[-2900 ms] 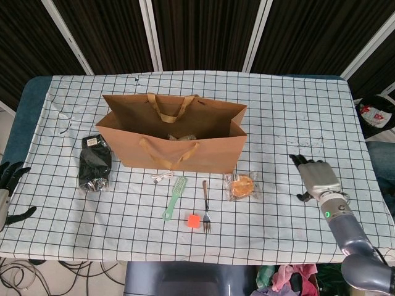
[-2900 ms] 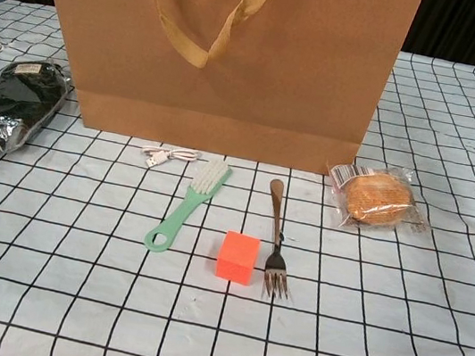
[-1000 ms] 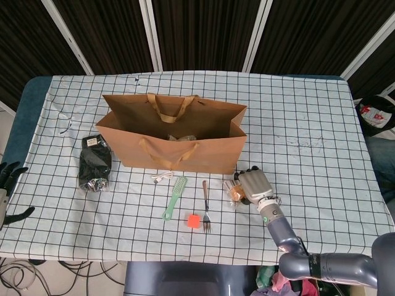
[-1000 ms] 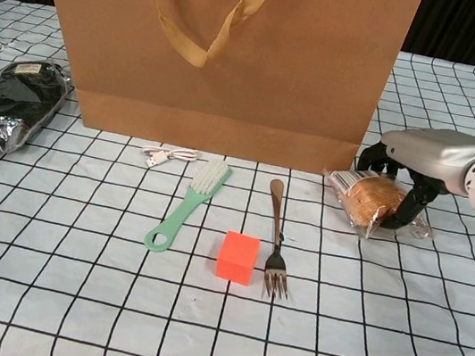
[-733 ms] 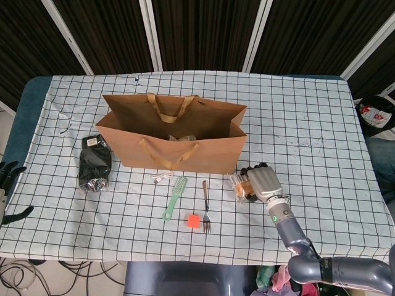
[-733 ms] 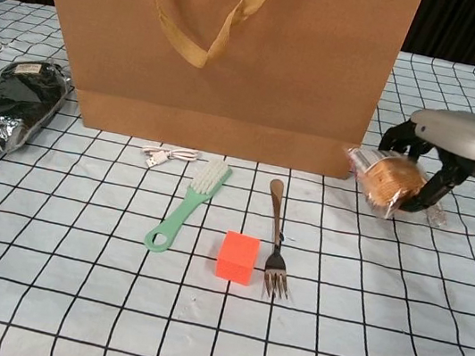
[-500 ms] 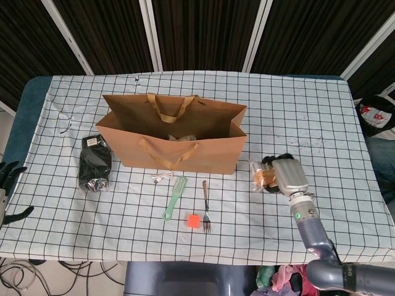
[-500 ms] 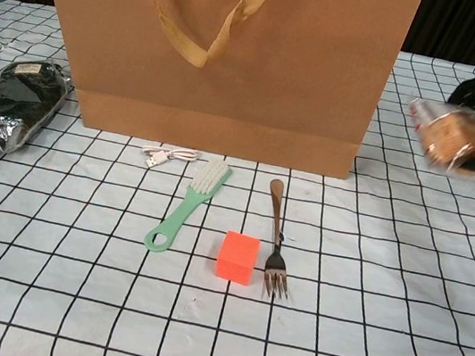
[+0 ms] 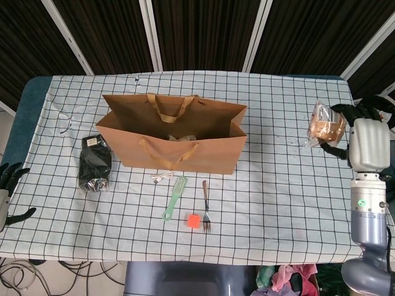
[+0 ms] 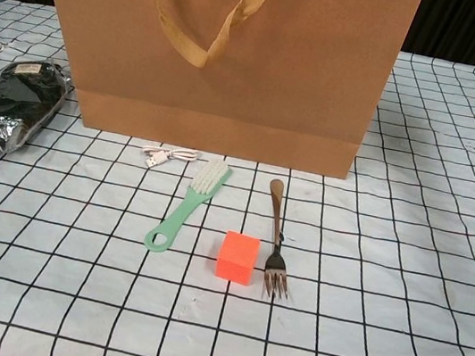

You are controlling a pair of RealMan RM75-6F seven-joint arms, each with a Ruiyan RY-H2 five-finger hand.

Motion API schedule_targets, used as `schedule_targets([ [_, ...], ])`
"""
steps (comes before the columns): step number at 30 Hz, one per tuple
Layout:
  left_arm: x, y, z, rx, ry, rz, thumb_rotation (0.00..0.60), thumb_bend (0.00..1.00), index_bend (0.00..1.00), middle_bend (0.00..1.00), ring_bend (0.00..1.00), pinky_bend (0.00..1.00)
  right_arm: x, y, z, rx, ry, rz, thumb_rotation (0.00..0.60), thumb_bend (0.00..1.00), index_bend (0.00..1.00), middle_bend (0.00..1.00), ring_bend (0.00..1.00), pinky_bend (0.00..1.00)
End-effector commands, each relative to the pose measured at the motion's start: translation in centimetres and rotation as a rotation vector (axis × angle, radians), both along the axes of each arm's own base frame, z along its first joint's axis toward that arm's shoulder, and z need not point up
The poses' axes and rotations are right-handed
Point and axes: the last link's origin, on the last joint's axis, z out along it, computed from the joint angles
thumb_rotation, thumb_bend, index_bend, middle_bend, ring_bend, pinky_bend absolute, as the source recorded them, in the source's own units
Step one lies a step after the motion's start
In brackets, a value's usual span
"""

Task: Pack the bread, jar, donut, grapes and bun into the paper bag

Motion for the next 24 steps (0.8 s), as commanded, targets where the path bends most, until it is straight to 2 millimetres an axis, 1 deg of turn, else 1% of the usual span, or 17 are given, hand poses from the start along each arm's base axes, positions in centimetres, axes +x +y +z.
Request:
schedule_targets([
  [1,0.0,0.0,0.0,0.002,0.000,0.001,0.600,0.10,0.18,0.09,0.03,0.08,3.4,-1.4,0.5,0.015,0.041,0.088,0.600,0.39,0.47,0.38,0.33,0.20],
  [4,-0.1,0.1,0.1,0.005,0.000,0.003,0.600,0.10,0.18,0.09,0.03,0.08,6.0,-2.3,0.1,0.041,0.047,0.146,0.600,0.39,0.47,0.38,0.33,0.20],
  [7,-0.1,0.1,0.2,0.013,0.000,0.006,0.600,0.10,0.18,0.09,0.03,0.08,9.1,-3.3,-0.7,0.083,0.055,0.207,0.600,0.39,0.47,0.38,0.33,0.20],
  [8,-0.1,0.2,0.2,0.016,0.001,0.007,0.600,0.10,0.18,0.09,0.03,0.08,10.2,-3.7,-1.1,0.101,0.054,0.228,0.600,0.39,0.47,0.38,0.33,0.20],
  [10,-0.2,0.2,0.2,0.017,0.003,0.010,0.600,0.10,0.18,0.09,0.03,0.08,11.7,-4.3,-2.0,0.135,0.041,0.252,0.600,0.39,0.47,0.38,0.33,0.20],
  [11,-0.2,0.2,0.2,0.015,0.003,0.012,0.600,0.10,0.18,0.09,0.03,0.08,12.7,-4.5,-2.7,0.167,0.028,0.273,0.600,0.39,0.47,0.38,0.33,0.20],
  [12,-0.2,0.2,0.2,0.013,0.003,0.013,0.600,0.10,0.18,0.09,0.03,0.08,13.3,-4.6,-3.1,0.186,0.021,0.283,0.600,0.39,0.47,0.38,0.33,0.20],
  [14,-0.2,0.3,0.2,0.009,-0.003,0.012,0.600,0.10,0.18,0.09,0.03,0.08,15.6,-5.2,-4.8,0.259,0.002,0.324,0.600,0.39,0.47,0.38,0.33,0.20],
  [17,-0.2,0.3,0.3,0.011,-0.007,0.009,0.600,0.10,0.18,0.09,0.03,0.08,18.1,-5.8,-7.2,0.322,-0.011,0.357,0.600,0.39,0.47,0.38,0.33,0.20],
  [20,-0.3,0.3,0.5,0.013,-0.012,0.010,0.600,0.10,0.18,0.09,0.03,0.08,20.0,-6.0,-10.2,0.413,-0.040,0.377,0.600,0.39,0.47,0.38,0.33,0.20],
  [24,-0.3,0.2,0.7,0.015,-0.023,0.011,0.600,0.10,0.18,0.09,0.03,0.08,20.9,-6.4,-12.9,0.458,-0.018,0.381,0.600,0.39,0.47,0.37,0.33,0.20],
])
